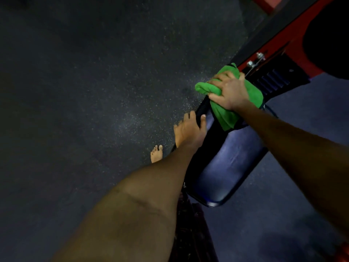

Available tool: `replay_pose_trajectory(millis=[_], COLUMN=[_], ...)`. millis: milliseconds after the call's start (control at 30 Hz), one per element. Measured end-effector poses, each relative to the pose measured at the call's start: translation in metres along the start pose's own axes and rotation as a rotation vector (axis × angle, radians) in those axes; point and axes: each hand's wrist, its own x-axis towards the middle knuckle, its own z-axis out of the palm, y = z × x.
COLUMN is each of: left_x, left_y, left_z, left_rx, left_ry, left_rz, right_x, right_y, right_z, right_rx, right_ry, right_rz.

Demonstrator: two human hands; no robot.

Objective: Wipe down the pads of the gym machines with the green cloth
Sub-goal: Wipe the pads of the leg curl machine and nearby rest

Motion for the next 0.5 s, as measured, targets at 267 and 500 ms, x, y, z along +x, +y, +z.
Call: replay_pose_trajectory(millis=[267,500], left_x=[-0.001,-0.002], left_y=[-0.001,0.000], left_z=[-0.004,-0.007], left_rx=[-0.029,-0.067], left_ry=[-0.052,-0.066], left_rz=[0.009,0.008], right_x=[-0.010,-0.065], right_y=[0.015,0.041], right_z=[0.009,0.024], right_rx=[0.189,0.260], right_ry=[0.137,0.161], right_rz=[0.413,0.682])
